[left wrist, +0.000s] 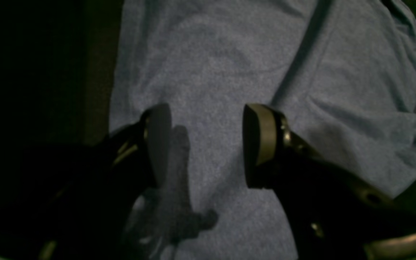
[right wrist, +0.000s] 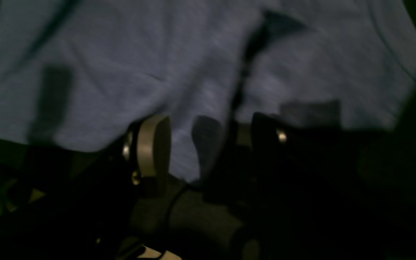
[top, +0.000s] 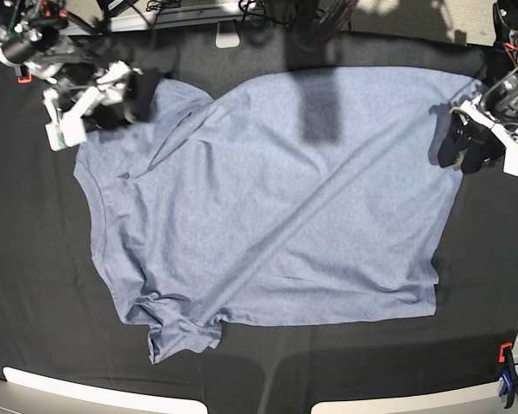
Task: Layout the t-shirt on the table in an organized manner, then fold the t-shirt properly
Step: 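Reposition the right gripper along the shirt's shoulder edge and grasp, then grasp the shirt's shoulder corner with the left gripper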
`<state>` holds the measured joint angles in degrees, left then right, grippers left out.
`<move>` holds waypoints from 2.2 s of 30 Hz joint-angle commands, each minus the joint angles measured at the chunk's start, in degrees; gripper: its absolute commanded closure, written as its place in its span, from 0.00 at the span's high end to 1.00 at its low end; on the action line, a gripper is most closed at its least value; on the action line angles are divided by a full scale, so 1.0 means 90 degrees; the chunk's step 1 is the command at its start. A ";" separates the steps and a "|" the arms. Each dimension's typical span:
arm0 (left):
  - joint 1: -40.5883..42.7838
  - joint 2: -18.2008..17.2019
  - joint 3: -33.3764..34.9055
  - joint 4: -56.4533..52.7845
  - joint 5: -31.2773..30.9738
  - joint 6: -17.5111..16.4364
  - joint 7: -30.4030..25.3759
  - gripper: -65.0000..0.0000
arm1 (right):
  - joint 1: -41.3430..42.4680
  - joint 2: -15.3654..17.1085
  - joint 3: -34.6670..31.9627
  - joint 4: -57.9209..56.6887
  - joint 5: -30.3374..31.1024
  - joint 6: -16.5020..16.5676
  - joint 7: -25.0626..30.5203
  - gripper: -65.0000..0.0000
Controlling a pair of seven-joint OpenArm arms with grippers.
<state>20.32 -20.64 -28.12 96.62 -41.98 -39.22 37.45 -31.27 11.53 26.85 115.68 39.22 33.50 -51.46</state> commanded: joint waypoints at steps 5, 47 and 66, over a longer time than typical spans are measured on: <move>-0.0034 -0.0087 -0.0036 0.0095 -0.0126 -0.0049 -0.0165 0.45 | -0.0002 0.0056 -0.0168 0.0104 -0.0478 0.0063 -0.0104 0.62; 0.0165 -0.0092 -0.0036 0.0097 -0.0131 -0.0051 -0.0170 0.45 | 0.0561 -0.0274 -0.1569 -0.1200 -0.1222 -0.0580 0.0284 0.00; 0.0923 0.0248 -0.1613 0.0095 -0.0393 -0.0086 0.0342 0.45 | 0.0561 -0.0272 -0.1569 -0.1200 -0.1222 -0.0527 0.0257 0.00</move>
<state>28.62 -17.74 -42.35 96.62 -43.99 -39.29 41.69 -26.35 8.71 12.53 103.96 27.38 28.10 -49.80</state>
